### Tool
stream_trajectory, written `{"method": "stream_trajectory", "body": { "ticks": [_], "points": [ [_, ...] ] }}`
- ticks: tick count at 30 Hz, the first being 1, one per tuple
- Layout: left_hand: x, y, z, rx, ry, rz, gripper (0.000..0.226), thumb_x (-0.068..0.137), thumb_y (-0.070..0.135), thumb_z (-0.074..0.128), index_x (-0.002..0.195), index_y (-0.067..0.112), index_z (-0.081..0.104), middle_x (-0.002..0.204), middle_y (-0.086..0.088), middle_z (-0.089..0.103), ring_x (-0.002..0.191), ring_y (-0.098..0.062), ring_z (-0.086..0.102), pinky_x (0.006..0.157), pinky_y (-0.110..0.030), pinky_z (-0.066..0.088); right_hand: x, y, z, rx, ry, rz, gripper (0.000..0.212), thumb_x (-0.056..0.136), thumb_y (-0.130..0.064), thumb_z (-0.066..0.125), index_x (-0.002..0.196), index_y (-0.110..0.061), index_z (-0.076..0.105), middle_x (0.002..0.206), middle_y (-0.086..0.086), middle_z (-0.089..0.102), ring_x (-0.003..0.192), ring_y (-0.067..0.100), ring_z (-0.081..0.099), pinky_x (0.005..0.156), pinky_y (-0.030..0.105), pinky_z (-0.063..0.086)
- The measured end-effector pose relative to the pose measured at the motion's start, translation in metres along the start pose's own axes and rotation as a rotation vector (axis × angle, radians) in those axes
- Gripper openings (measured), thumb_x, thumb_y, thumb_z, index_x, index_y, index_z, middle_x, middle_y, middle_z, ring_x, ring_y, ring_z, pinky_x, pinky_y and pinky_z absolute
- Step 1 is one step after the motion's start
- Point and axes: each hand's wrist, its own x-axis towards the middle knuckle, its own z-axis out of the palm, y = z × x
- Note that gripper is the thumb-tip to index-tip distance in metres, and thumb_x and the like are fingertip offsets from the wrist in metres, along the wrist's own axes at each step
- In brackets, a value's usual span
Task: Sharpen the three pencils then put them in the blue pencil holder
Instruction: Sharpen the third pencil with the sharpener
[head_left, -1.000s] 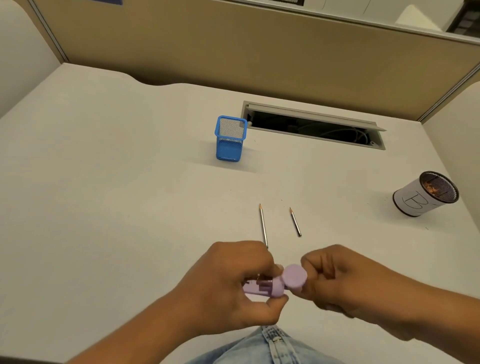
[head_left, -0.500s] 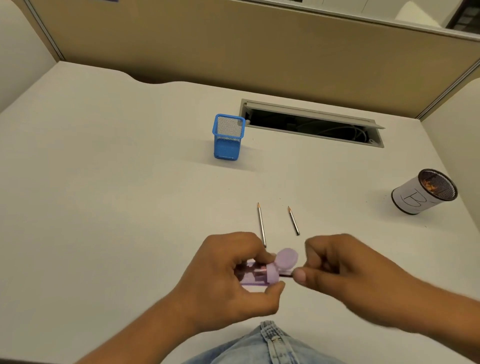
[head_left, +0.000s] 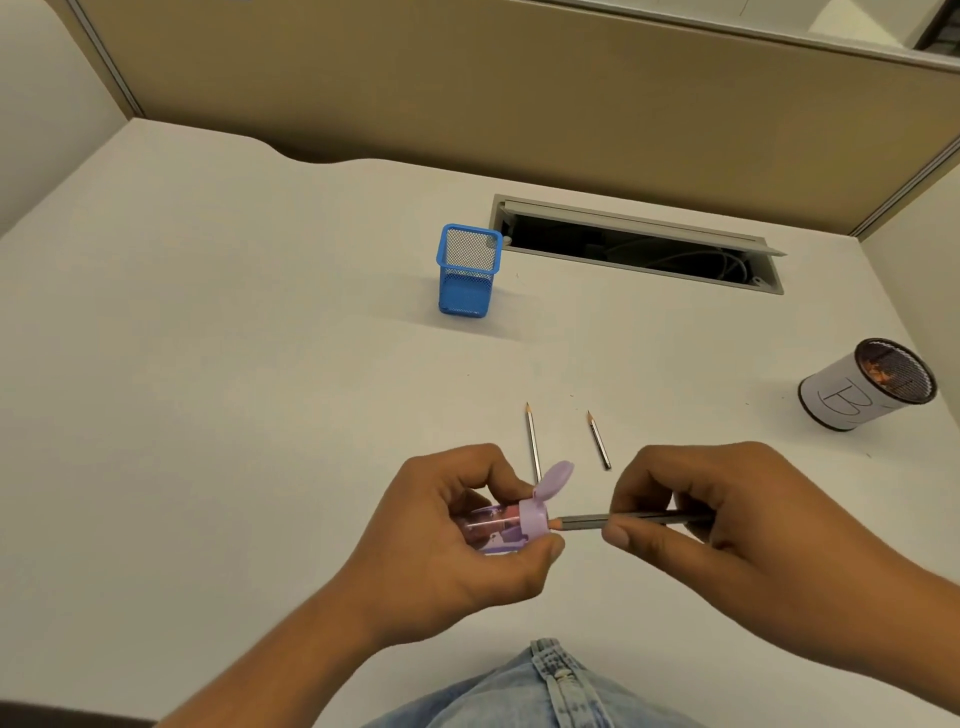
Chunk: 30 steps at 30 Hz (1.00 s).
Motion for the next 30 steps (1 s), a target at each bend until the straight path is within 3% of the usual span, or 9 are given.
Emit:
{"method": "stream_trajectory", "body": {
  "ticks": [3, 7, 11, 19, 22, 27, 30],
  "points": [
    [-0.001, -0.002, -0.003, -0.004, 0.030, -0.003, 0.027, 0.059, 0.035, 0.081, 0.077, 0.019, 0.068, 0.069, 0.002, 0.070, 0.054, -0.009, 0.061, 0.054, -0.022, 0.055, -0.001, 0.001, 0.000, 0.006, 0.035, 0.005, 0.017, 0.080, -0.053, 0.062, 0.077, -0.036, 0.063, 0.071, -0.030, 0.062, 0.055, 0.008, 0.049, 0.055, 0.012, 0.039],
    [-0.002, -0.003, -0.003, 0.001, 0.062, -0.010, 0.029, 0.058, 0.040, 0.079, 0.078, 0.022, 0.068, 0.072, 0.000, 0.071, 0.060, -0.023, 0.066, 0.058, -0.035, 0.060, -0.003, 0.002, 0.000, 0.029, 0.075, 0.038, 0.015, 0.078, -0.048, 0.067, 0.074, -0.034, 0.063, 0.064, -0.030, 0.059, 0.053, 0.008, 0.047, 0.052, 0.014, 0.039],
    [0.000, -0.004, -0.001, -0.004, 0.057, -0.003, 0.029, 0.058, 0.038, 0.079, 0.078, 0.020, 0.067, 0.071, -0.001, 0.070, 0.058, -0.022, 0.065, 0.057, -0.030, 0.058, -0.004, 0.003, 0.000, 0.052, 0.089, 0.065, 0.014, 0.077, -0.048, 0.069, 0.075, -0.035, 0.063, 0.059, -0.027, 0.058, 0.051, 0.009, 0.045, 0.049, 0.014, 0.038],
    [0.002, -0.006, 0.001, 0.006, 0.065, -0.002, 0.030, 0.058, 0.040, 0.079, 0.079, 0.023, 0.067, 0.073, -0.001, 0.071, 0.063, -0.026, 0.067, 0.059, -0.035, 0.061, -0.004, 0.006, 0.002, 0.105, 0.074, 0.105, 0.013, 0.077, -0.046, 0.070, 0.076, -0.034, 0.064, 0.058, -0.027, 0.058, 0.050, 0.008, 0.045, 0.048, 0.013, 0.037],
    [0.003, -0.007, 0.001, 0.011, 0.075, -0.004, 0.030, 0.058, 0.040, 0.079, 0.080, 0.023, 0.067, 0.073, -0.001, 0.071, 0.063, -0.026, 0.068, 0.059, -0.036, 0.062, -0.003, 0.009, 0.004, 0.180, 0.084, 0.140, 0.011, 0.077, -0.044, 0.071, 0.079, -0.034, 0.066, 0.057, -0.019, 0.059, 0.050, 0.008, 0.046, 0.048, 0.014, 0.038],
    [0.003, -0.012, 0.000, 0.005, 0.132, -0.029, 0.030, 0.058, 0.042, 0.079, 0.079, 0.023, 0.068, 0.073, 0.001, 0.072, 0.063, -0.025, 0.069, 0.059, -0.043, 0.061, 0.012, 0.029, 0.020, 0.344, 0.259, 0.255, 0.004, 0.079, -0.030, 0.075, 0.076, -0.031, 0.073, 0.074, -0.014, 0.067, 0.058, 0.003, 0.055, 0.051, 0.009, 0.040],
    [0.003, -0.016, 0.000, -0.015, 0.151, -0.053, 0.030, 0.057, 0.042, 0.079, 0.076, 0.023, 0.067, 0.072, -0.003, 0.072, 0.062, -0.028, 0.069, 0.061, -0.047, 0.061, 0.033, 0.057, 0.040, 0.428, 0.315, 0.389, 0.009, 0.082, -0.023, 0.075, 0.074, -0.025, 0.074, 0.065, -0.009, 0.065, 0.049, 0.001, 0.050, 0.046, 0.010, 0.038]
  ]
}}
